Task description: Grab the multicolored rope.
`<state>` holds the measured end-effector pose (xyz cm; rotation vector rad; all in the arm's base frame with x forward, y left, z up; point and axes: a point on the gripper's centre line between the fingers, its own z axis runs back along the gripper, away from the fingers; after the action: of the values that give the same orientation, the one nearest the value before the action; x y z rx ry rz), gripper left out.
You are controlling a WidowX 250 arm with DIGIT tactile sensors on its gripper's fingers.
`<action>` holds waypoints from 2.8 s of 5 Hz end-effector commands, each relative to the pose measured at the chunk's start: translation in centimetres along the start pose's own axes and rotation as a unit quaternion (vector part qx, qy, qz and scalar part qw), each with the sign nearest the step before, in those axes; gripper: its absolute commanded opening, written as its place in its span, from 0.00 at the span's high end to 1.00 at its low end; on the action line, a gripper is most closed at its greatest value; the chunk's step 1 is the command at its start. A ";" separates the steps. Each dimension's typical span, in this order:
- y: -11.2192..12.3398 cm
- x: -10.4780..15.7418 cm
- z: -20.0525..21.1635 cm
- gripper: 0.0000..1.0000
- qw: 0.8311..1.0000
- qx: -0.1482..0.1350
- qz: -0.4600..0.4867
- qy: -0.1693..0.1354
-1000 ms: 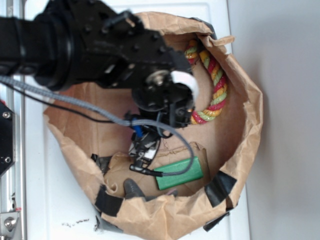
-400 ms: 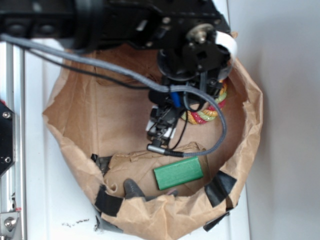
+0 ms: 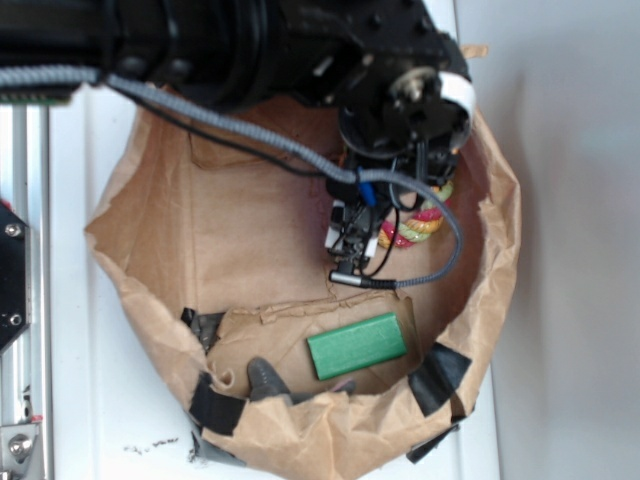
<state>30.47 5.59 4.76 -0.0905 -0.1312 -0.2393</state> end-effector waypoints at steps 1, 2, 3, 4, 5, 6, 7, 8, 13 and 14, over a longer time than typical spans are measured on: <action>-1.8 -0.3 -1.2 0.00 0.998 0.019 -0.042 -0.031; -2.5 -0.8 -1.8 0.00 0.998 0.019 -0.051 -0.042; -2.7 -1.2 -2.2 0.00 0.997 0.018 -0.061 -0.033; -3.0 -1.6 -2.5 0.00 0.997 0.022 -0.070 -0.034; -2.9 -1.6 -2.5 1.00 0.998 0.019 -0.061 -0.029; -2.8 -1.5 -2.3 1.00 0.998 0.011 -0.057 -0.030; -2.7 -1.4 -2.1 1.00 0.998 0.005 -0.056 -0.033; -2.7 -1.5 -2.0 1.00 0.998 -0.002 -0.055 -0.037; -3.2 -2.5 6.8 1.00 0.997 -0.068 -0.018 -0.043; -3.1 -3.0 9.1 1.00 0.996 -0.079 -0.012 -0.041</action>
<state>25.11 3.62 11.58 -0.2929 -0.1254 -0.2800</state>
